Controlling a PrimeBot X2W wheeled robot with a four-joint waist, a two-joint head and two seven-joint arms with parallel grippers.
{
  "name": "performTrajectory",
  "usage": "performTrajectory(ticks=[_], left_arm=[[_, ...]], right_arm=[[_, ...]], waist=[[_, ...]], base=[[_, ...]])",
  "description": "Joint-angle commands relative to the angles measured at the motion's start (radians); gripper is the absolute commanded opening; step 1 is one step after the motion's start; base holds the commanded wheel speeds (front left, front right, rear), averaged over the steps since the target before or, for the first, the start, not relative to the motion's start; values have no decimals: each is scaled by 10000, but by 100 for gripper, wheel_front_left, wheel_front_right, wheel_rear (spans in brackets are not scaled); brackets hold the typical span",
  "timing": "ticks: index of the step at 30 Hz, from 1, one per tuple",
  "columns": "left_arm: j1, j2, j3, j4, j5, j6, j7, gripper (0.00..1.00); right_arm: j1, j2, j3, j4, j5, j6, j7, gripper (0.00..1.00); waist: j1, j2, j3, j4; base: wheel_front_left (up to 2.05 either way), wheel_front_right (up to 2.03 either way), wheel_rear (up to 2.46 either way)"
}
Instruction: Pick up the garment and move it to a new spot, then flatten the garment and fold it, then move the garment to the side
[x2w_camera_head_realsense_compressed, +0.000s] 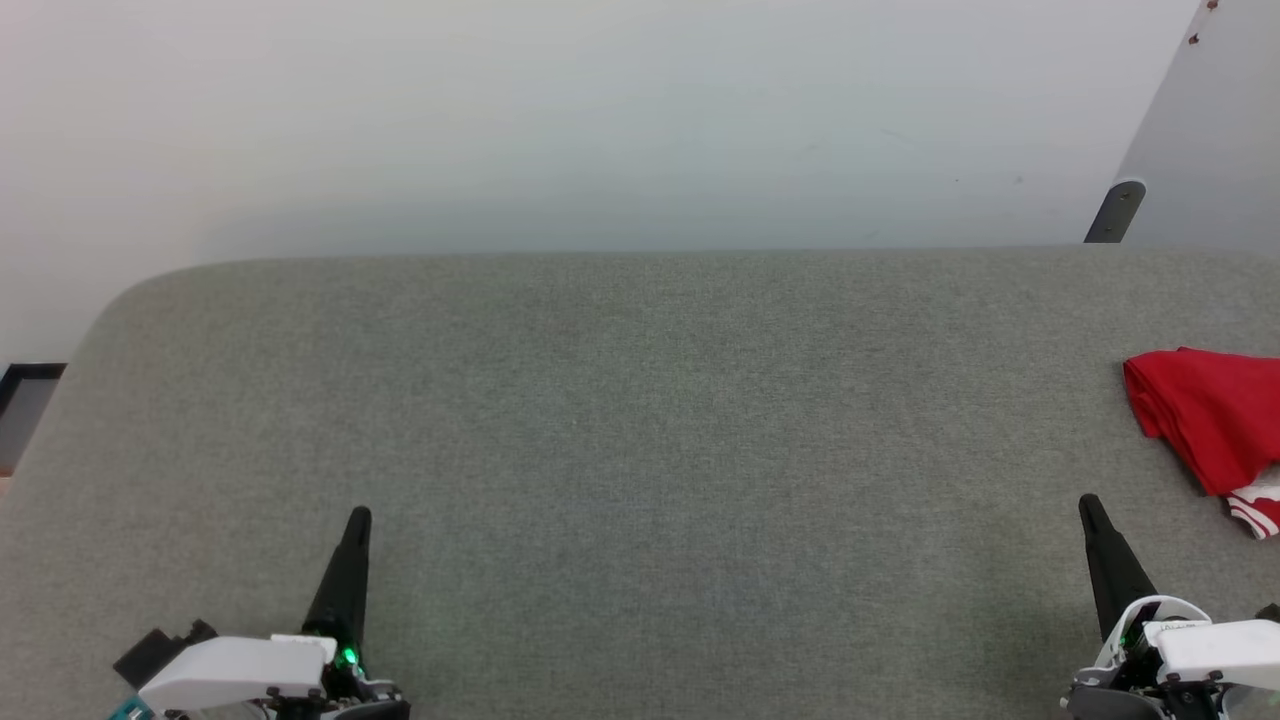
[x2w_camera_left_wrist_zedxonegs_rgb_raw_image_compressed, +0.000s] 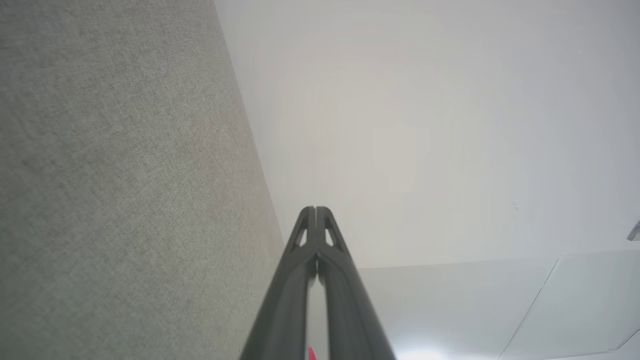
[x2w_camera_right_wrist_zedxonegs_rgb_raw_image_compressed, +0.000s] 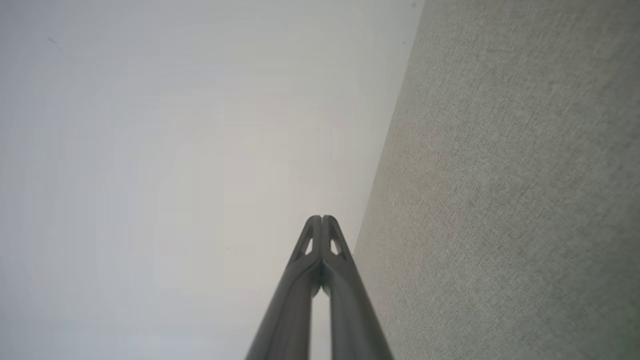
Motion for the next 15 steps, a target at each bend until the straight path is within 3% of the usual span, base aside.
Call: performTrajectory(ticks=[1, 15], left_arm=[[-152, -18, 23, -1, -188, -31, 40, 0], [-343, -91, 38, 174, -1085, -35, 304, 0]], right_arm=[[-153, 13, -45, 6, 173, 4, 41, 0], [-317, 74, -94, 141, 987, 4, 256, 0]], waist=[[0, 0, -1, -1], [0, 0, -12, -19]], base=[[0, 0, 0], [0, 0, 0]])
